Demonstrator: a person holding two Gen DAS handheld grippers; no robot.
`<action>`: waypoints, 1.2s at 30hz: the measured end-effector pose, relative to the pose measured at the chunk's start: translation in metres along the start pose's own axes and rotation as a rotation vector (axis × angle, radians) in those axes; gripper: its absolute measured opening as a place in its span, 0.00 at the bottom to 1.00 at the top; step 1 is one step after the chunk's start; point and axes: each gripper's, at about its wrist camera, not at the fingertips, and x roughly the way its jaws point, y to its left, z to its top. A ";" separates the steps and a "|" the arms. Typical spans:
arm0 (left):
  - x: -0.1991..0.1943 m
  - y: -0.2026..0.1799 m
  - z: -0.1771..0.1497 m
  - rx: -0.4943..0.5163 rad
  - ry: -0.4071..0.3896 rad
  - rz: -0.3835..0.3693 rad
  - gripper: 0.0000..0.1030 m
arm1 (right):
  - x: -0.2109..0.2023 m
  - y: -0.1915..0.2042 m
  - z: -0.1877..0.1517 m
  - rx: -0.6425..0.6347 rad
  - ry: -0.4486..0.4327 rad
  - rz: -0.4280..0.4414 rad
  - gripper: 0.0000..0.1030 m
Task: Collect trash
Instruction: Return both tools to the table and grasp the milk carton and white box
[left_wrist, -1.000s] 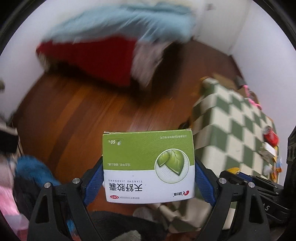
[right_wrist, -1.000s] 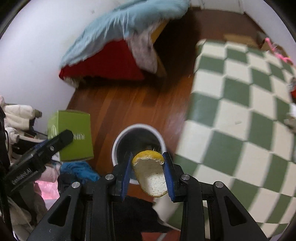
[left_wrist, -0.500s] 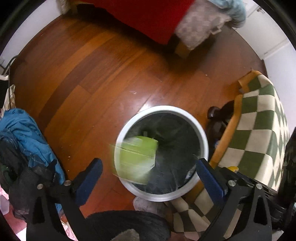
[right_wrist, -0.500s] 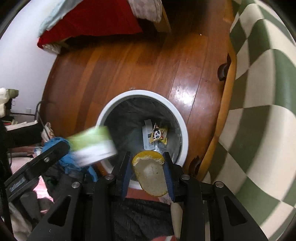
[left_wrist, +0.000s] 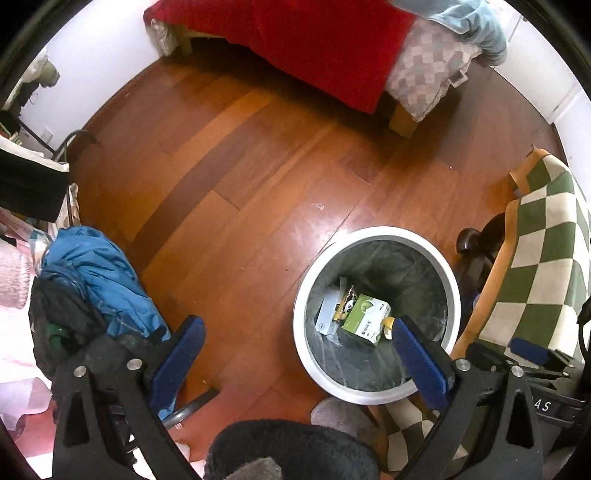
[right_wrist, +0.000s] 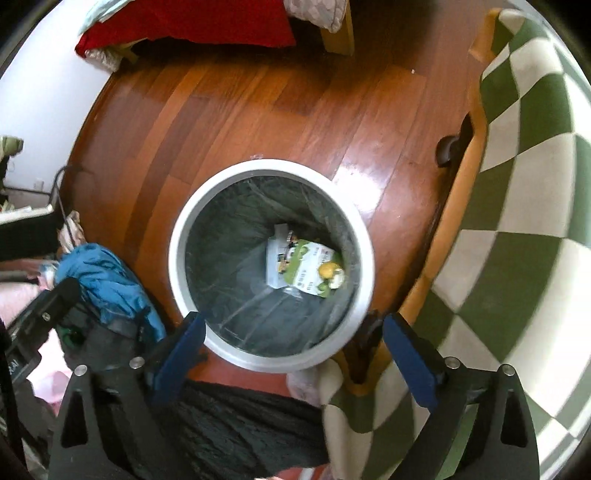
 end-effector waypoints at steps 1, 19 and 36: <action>-0.004 -0.001 -0.003 0.005 -0.005 0.001 1.00 | -0.006 0.001 -0.001 -0.011 -0.006 -0.016 0.95; -0.103 -0.023 -0.037 0.075 -0.154 -0.040 1.00 | -0.129 -0.003 -0.062 -0.089 -0.186 -0.056 0.96; -0.216 -0.101 -0.077 0.199 -0.330 -0.137 1.00 | -0.276 -0.065 -0.148 0.051 -0.431 0.166 0.96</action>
